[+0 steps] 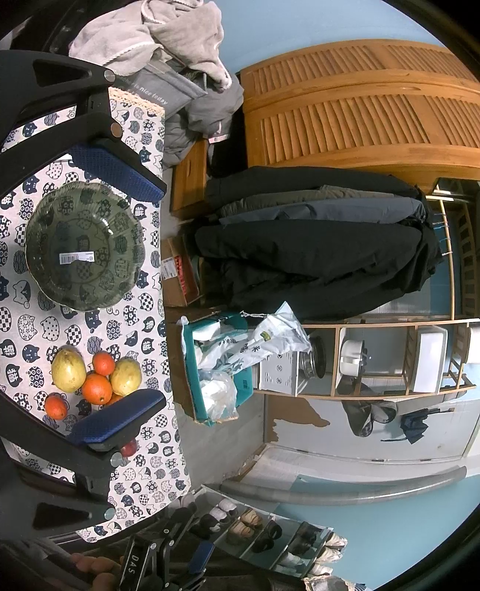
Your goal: Organize fruits
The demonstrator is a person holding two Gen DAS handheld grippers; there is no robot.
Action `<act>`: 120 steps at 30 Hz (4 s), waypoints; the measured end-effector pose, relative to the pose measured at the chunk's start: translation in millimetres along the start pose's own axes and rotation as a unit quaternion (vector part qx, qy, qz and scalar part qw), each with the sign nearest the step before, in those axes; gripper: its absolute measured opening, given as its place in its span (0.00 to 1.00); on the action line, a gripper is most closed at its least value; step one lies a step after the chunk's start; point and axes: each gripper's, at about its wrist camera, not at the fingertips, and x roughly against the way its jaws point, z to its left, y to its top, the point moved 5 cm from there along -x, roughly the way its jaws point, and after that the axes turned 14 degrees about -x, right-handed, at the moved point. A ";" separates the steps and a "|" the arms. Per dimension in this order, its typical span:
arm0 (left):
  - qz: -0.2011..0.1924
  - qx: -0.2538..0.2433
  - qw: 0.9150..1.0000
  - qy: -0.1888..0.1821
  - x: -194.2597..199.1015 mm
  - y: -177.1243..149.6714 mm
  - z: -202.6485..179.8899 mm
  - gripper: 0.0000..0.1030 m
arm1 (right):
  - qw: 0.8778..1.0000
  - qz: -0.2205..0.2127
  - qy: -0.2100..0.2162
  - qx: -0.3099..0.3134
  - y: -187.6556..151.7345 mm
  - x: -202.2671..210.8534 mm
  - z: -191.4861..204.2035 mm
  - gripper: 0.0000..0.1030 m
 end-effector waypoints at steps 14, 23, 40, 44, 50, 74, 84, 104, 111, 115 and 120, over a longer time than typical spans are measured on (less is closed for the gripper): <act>0.001 0.000 1.000 0.000 0.6 0.3 -0.6 0.99 | 1.000 -0.001 0.000 0.000 0.1 0.5 0.7 0.96; 0.001 0.000 1.000 -0.001 0.4 -0.3 -0.8 0.99 | 1.000 -0.001 0.000 0.001 0.0 1.0 0.5 0.96; 0.002 0.001 1.000 -0.004 3.4 0.7 -7.5 0.99 | 1.000 -0.001 0.000 0.002 -0.5 1.2 -0.9 0.96; 0.002 0.001 1.000 -0.005 3.8 0.7 -8.1 0.99 | 1.000 -0.001 -0.001 0.001 -0.6 1.1 -2.0 0.96; 0.002 0.001 1.000 -0.005 3.4 0.6 -8.6 0.99 | 1.000 -0.001 -0.001 0.001 -1.2 0.1 -1.1 0.96; 0.091 -0.013 0.994 -0.062 -59.7 -29.3 -46.5 0.99 | 0.997 0.057 -0.045 -0.005 -28.6 -28.3 -33.8 0.96; 0.159 -0.021 0.982 -0.095 -102.5 -64.0 -73.6 0.99 | 0.990 0.127 -0.053 -0.009 -63.8 -57.7 -42.2 0.96; 0.288 -0.028 0.944 -0.157 -174.7 -134.8 -132.1 0.99 | 0.956 0.283 -0.055 -0.049 -155.1 -126.3 -64.0 0.96; 0.316 -0.033 0.934 -0.165 -196.3 -150.8 -150.7 0.99 | 0.948 0.308 -0.064 -0.049 -173.7 -144.4 -72.3 0.96; 0.328 -0.041 0.930 -0.164 -206.0 -159.3 -159.7 0.99 | 0.944 0.319 -0.056 -0.058 -178.4 -151.9 -74.9 0.96; 0.345 -0.041 0.921 -0.174 -219.6 -169.0 -169.4 0.91 | 0.942 0.326 -0.048 -0.057 -183.3 -161.5 -73.5 0.96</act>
